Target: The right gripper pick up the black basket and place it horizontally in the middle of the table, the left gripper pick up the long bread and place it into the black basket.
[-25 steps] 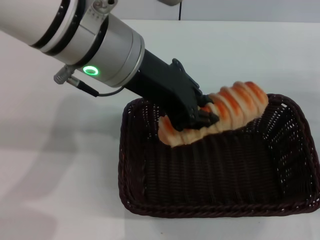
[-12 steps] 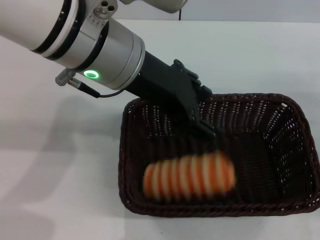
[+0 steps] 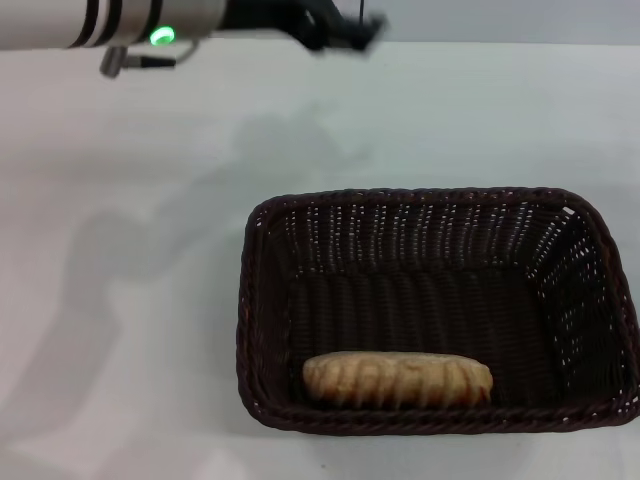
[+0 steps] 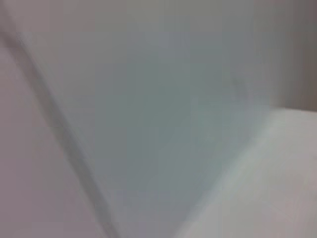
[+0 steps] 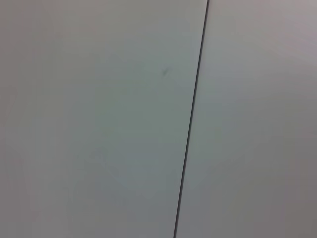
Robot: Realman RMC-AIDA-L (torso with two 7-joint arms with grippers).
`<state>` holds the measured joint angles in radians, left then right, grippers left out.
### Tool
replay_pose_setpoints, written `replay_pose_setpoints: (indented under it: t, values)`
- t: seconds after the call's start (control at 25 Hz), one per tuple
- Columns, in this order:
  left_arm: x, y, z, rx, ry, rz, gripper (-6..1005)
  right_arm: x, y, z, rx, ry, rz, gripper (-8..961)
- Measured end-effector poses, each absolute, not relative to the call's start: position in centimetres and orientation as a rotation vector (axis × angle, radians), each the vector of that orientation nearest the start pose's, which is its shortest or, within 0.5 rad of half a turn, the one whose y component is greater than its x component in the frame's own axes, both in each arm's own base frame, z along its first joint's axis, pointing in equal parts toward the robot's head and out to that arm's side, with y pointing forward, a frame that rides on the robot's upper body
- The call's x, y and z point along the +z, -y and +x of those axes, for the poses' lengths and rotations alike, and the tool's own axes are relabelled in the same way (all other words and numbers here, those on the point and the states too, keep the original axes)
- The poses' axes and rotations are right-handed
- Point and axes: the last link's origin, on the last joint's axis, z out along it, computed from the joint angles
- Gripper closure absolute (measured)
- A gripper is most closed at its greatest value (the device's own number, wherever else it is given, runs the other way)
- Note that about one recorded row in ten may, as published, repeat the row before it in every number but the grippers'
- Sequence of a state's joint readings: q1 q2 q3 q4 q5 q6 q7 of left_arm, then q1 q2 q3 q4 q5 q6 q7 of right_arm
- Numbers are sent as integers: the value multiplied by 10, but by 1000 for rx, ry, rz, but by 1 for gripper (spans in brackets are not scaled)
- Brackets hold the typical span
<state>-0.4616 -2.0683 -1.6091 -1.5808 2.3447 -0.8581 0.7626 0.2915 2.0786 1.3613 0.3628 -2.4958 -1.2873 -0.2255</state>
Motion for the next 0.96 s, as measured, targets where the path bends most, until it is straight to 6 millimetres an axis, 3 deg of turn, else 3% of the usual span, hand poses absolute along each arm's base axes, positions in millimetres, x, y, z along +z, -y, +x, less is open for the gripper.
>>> replay_pose_setpoints:
  t: [0.16,0.2,0.24,0.36,0.4,0.44,0.56,0.6,0.72,0.8,0.96]
  values:
    - [31,-412,-116,-338,341,-2152,136,57,-315,337,547,-267,-1202,520]
    - [38,-423,-134,-380,354,-2010,139,57,-315,337,547,-267,-1203,520]
    - [38,-423,-134,-380,354,-2010,139,57,-315,337,547,-267,-1203,520]
    - [48,-434,-165,-430,360,-1795,139,57,-315,338,546,-268,-1201,520]
    - [50,-435,-186,-463,374,-1665,139,57,-315,338,546,-268,-1200,520]
    - [50,-435,-186,-463,374,-1665,139,57,-315,338,546,-268,-1200,520]
    - [48,-430,-215,-543,429,-1531,139,57,-315,338,546,-268,-1199,520]
    - [49,-425,-229,-644,472,-1456,139,57,-314,338,546,-268,-1199,520]
    - [48,-420,-238,-731,510,-1424,139,57,-315,338,546,-268,-1199,520]
    - [41,-414,-255,-869,585,-1423,139,57,-317,337,547,-271,-1203,520]
    - [35,-410,-272,-944,670,-1420,139,56,-318,337,550,-279,-1202,520]
